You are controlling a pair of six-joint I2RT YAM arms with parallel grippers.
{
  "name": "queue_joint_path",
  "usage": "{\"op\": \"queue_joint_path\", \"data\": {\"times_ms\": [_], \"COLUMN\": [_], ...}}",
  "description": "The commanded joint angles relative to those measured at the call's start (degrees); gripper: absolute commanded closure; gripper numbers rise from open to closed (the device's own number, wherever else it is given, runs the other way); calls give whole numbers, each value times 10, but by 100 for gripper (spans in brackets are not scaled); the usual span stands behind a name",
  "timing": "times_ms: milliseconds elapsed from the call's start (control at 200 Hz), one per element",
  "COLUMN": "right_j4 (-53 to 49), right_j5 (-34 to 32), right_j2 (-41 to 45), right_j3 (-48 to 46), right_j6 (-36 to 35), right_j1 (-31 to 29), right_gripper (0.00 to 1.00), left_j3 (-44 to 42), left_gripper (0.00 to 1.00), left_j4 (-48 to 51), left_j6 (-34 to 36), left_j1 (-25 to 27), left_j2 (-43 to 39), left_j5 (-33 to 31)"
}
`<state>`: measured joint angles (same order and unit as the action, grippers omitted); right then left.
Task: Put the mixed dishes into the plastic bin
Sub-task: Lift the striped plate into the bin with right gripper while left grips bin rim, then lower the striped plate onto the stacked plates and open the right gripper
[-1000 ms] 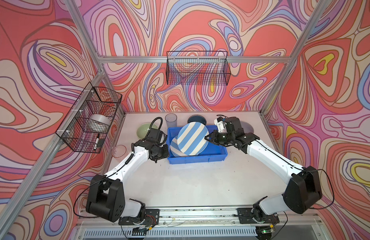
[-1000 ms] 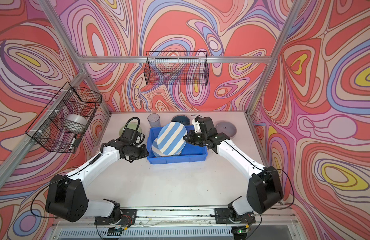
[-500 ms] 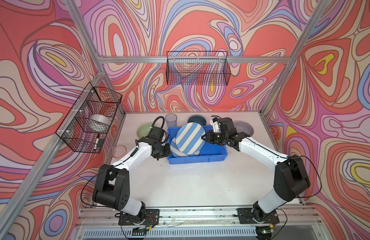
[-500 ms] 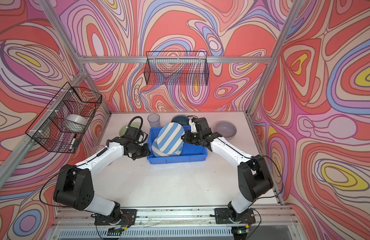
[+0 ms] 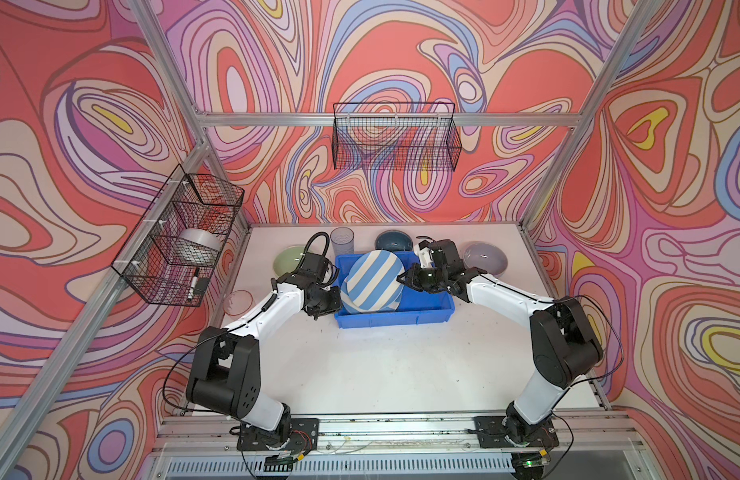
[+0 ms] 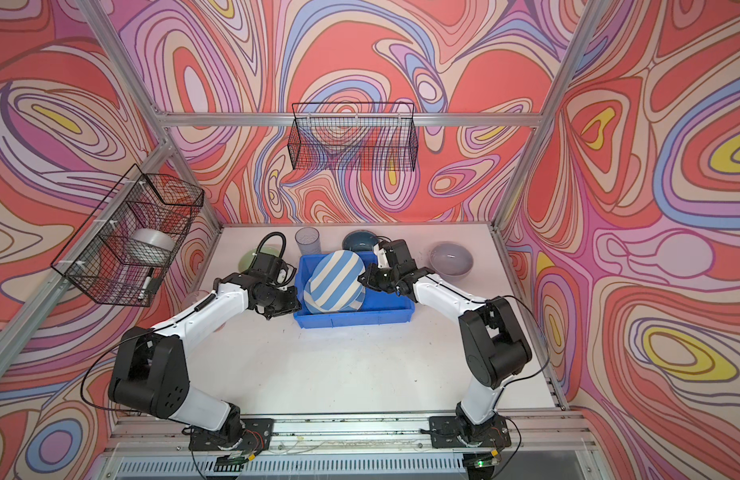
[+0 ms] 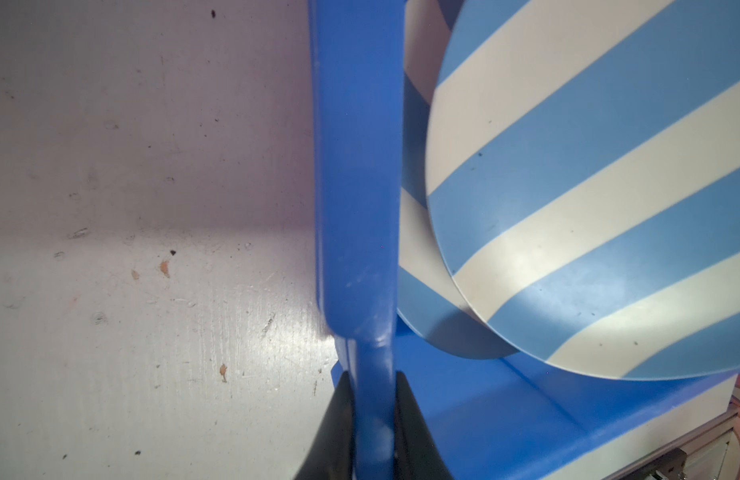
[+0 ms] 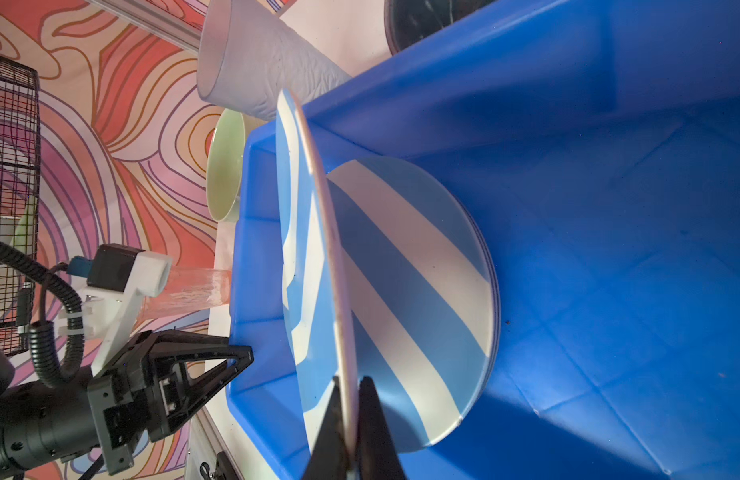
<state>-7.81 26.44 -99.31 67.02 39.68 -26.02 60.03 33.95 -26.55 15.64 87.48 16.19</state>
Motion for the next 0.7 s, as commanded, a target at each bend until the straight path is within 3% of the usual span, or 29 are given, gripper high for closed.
{"op": "queue_joint_path", "data": {"times_ms": [0, 371, 691], "right_j4": [40, 55, 43], "right_j5": [17, 38, 16], "right_j2": [-11, -47, -59], "right_j3": [-12, -16, -15], "right_j6": [11, 18, 19], "right_j1": [-5, -20, -21], "right_gripper": [100, 100, 81], "left_j3": [16, 15, 16], "left_gripper": [86, 87, 87], "left_j4": [-6, -7, -6], "left_j6": [5, 2, 3], "left_j1": [-6, -6, -7], "left_j2": [5, 3, 4], "left_j5": [7, 10, 12]}}
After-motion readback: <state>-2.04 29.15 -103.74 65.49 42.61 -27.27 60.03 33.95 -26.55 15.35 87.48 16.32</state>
